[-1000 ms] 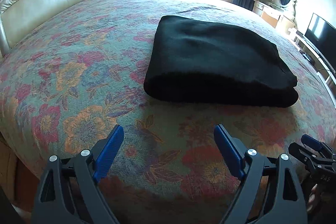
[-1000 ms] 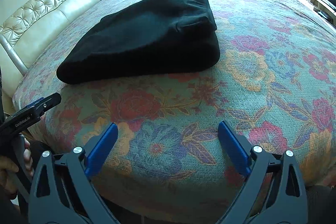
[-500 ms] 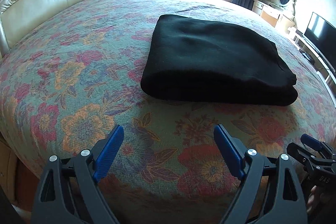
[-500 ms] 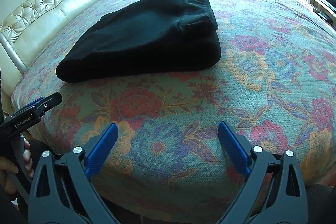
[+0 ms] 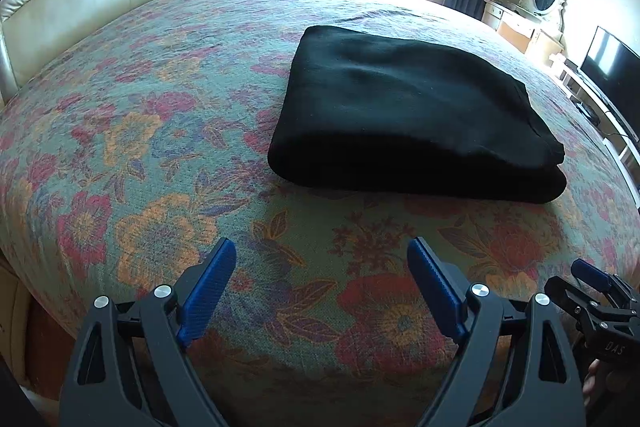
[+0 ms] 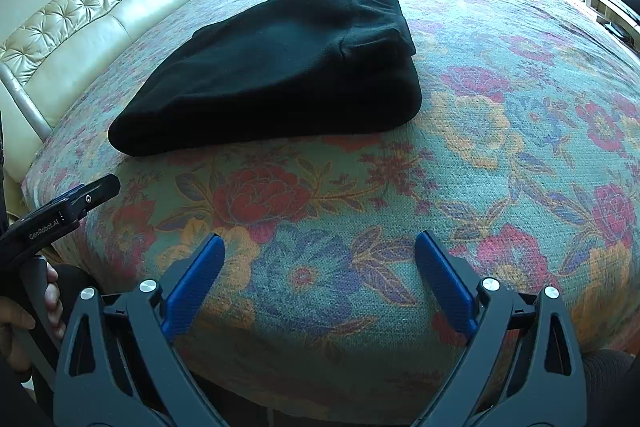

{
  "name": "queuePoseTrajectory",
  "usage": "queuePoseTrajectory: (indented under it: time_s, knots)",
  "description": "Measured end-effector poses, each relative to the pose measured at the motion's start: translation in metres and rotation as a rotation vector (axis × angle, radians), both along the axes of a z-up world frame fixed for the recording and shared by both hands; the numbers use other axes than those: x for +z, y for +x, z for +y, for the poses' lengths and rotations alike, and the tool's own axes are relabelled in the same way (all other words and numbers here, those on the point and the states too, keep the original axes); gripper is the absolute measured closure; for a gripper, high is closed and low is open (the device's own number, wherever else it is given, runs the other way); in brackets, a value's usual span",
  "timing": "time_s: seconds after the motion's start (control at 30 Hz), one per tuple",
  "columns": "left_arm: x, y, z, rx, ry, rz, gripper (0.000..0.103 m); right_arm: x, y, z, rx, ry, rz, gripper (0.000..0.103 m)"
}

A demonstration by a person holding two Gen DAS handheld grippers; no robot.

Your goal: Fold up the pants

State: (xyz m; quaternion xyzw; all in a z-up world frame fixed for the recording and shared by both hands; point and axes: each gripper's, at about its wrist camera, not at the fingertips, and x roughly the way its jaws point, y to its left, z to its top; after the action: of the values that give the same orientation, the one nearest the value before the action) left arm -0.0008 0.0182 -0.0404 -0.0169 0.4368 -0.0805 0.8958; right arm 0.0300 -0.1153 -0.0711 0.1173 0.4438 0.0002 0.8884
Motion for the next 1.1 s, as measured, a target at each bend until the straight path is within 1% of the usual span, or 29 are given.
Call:
queuePoseTrajectory:
  time_s: [0.23,1.1]
  knots:
    - [-0.0002,-0.0017,-0.0035,-0.014,0.020,-0.010,0.017,0.0002,-0.0002,0.0004,-0.001,-0.001,0.000,0.007]
    - [-0.0012,-0.0031,-0.0058,-0.015,0.022,-0.008,0.017,0.0002,-0.0003,0.0001,-0.006,0.003,0.000,0.007]
